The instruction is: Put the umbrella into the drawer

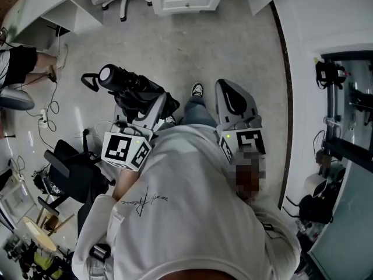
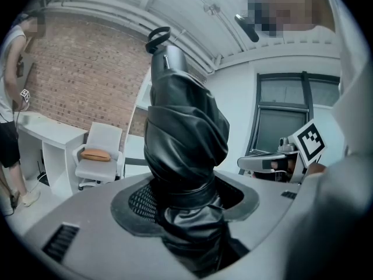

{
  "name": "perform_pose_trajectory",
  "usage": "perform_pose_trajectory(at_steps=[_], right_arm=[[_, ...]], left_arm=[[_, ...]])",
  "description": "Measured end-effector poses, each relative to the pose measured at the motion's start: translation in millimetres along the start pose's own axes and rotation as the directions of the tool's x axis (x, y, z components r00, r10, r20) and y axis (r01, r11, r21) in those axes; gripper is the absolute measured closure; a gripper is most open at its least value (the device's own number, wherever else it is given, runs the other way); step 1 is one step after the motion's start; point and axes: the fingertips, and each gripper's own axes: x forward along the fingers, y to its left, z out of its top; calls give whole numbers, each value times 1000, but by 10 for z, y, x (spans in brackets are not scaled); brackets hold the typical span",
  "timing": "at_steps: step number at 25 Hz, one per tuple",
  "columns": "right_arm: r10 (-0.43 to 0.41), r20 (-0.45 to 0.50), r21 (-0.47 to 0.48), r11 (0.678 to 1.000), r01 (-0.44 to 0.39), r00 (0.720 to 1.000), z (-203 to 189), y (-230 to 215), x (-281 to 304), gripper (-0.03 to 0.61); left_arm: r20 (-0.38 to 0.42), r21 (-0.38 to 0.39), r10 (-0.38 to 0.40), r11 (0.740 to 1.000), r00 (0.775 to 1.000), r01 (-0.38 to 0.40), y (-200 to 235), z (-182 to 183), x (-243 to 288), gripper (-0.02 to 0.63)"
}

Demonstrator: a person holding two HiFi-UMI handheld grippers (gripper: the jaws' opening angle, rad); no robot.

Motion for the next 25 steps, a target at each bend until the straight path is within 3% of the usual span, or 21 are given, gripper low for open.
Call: perform_pose_trajectory(at_steps=[6,9,25], right_arm=[[58,-22,-2,998,-59,998,115,-681,450,552],[82,-18,-8,997,-82,996,162,-733,488,552],[236,-49,-48,970,-238,970,277,-1397,1075,552]], left_arm=[[-8,-5,39,999,999,-39,-11,156,818,357],[-8,28,66,997,998,-66,-25,196,887,359],[8,-4,152,988,988,-152,-80,358,1732,357]])
